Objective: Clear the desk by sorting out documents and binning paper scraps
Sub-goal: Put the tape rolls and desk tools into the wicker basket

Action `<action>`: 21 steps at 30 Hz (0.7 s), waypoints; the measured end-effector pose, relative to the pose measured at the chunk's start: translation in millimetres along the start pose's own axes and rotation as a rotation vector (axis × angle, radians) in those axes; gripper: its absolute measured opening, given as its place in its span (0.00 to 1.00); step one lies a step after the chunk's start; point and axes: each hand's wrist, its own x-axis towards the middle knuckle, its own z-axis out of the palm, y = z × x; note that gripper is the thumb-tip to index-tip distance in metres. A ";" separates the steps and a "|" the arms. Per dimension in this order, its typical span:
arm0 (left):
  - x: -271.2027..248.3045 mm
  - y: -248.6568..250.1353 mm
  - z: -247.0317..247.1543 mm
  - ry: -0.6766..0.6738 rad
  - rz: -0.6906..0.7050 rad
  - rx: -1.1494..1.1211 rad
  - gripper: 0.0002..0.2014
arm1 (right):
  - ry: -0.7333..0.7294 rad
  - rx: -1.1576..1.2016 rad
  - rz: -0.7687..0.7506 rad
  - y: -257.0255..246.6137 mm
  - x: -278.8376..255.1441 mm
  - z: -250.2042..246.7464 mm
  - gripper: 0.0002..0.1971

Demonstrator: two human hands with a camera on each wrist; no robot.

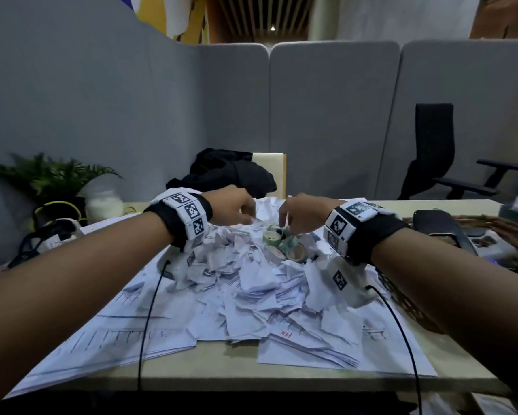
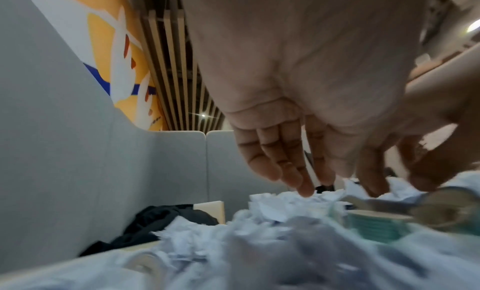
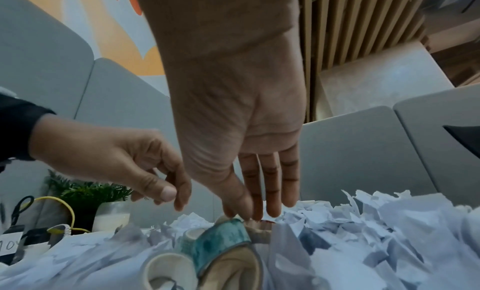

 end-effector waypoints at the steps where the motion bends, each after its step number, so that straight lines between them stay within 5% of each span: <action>1: 0.7 6.9 1.4 0.005 0.037 -0.033 0.08 | -0.010 -0.023 0.007 -0.7 1.7 1.1 0.15; 9: 20.6 32.5 30.9 -0.087 0.138 0.046 0.09 | -0.186 0.066 -0.053 1.5 -5.0 2.9 0.17; 13: 25.4 29.3 26.4 -0.010 0.096 -0.004 0.08 | -0.043 0.005 -0.101 10.9 -10.0 -0.3 0.14; 17: 28.6 27.6 8.7 0.145 0.012 -0.178 0.10 | 0.099 0.081 0.003 28.6 -6.0 -13.8 0.13; 21: 33.1 30.2 5.5 0.146 -0.011 -0.286 0.12 | 0.123 0.091 0.094 31.3 -0.5 -7.9 0.13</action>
